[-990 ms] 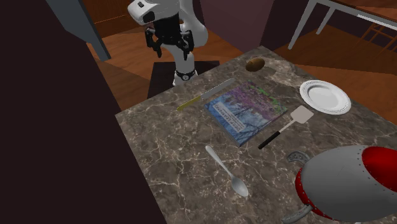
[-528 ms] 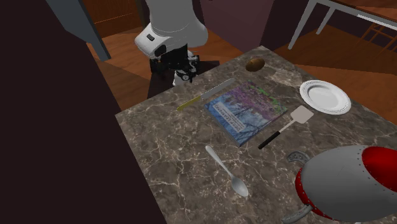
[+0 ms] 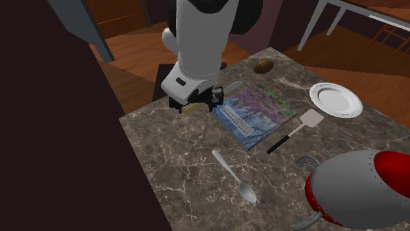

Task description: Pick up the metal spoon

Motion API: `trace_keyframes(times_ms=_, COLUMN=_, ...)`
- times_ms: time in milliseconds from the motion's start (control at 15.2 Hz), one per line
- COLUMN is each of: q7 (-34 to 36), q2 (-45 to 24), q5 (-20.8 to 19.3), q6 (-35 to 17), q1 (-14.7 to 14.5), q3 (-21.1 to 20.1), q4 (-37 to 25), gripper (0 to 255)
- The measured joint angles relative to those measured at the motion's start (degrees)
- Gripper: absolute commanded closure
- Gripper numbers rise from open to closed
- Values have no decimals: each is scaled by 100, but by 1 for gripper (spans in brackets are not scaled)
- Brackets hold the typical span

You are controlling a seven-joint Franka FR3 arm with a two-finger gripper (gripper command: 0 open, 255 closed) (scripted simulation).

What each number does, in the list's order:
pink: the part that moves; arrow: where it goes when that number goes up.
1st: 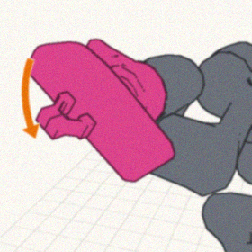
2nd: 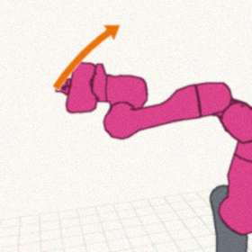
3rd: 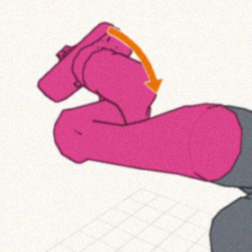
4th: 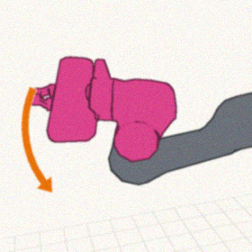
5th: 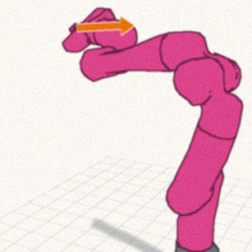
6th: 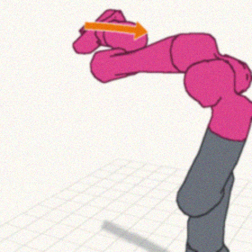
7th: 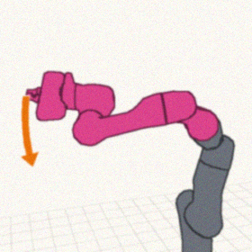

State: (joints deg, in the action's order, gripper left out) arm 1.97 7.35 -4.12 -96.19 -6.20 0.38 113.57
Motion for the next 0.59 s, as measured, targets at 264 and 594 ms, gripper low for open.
trace_keyframes(times_ms=264, q7=-96, q2=-769, q5=-99, q6=-134, q1=-141, q3=-146, q4=-570, gripper=0)
trace_keyframes(times_ms=594, q7=-260, q2=-1955, q5=-286, q6=-71, q1=-310, q3=-294, q4=-1746, gripper=0)
